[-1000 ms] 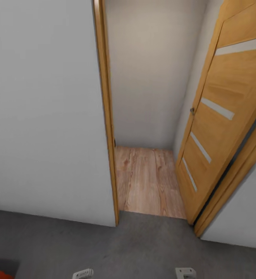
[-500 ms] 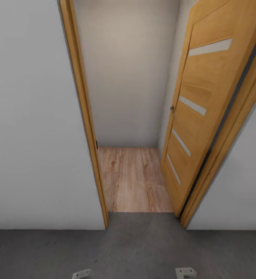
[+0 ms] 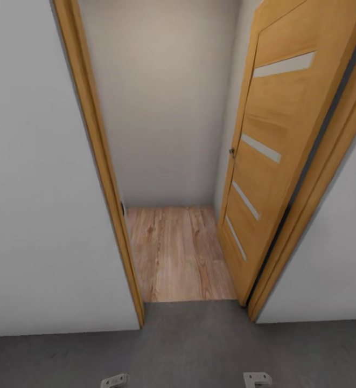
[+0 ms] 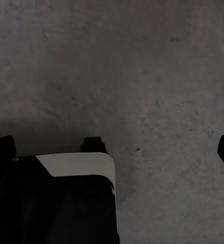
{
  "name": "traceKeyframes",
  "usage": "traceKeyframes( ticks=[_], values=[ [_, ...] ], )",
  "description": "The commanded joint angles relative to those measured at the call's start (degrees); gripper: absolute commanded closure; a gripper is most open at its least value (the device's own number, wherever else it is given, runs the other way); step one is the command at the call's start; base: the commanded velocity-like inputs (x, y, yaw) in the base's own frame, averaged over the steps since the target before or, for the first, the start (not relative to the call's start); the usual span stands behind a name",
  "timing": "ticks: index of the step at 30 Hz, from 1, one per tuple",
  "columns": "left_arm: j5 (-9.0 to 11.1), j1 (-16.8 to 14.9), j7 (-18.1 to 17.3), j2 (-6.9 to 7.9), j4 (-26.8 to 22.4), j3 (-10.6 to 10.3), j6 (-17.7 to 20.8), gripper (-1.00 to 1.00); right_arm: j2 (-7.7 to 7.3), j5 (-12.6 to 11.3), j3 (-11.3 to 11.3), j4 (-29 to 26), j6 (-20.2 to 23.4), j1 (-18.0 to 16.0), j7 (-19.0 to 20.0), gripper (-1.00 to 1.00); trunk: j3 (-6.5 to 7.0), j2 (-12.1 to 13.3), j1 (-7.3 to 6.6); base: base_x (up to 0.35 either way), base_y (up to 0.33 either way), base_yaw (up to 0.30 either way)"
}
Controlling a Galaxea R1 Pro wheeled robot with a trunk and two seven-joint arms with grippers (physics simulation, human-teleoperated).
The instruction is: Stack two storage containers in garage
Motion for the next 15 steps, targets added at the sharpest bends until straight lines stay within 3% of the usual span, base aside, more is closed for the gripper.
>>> traceKeyframes(
  ticks=[1, 15],
  values=[
    [-0.01, -0.01, -0.33, -0.07, -0.13, 0.44, 0.42, -1.00, 0.00, -0.40, 0.50, -0.13, 0.39, -0.03, -0.31, -1.00, -0.10, -0.09, 0.05, 0.315, 0.000, -0.001],
    [-0.01, 0.02, -0.33, -0.08, -0.13, 0.44, 0.44, -1.00, 0.01, -0.40, 0.50, -0.13, 0.39, -0.05, -0.33, -1.00, -0.10, -0.09, 0.05, 0.320, -0.013, 0.000]
  ],
)
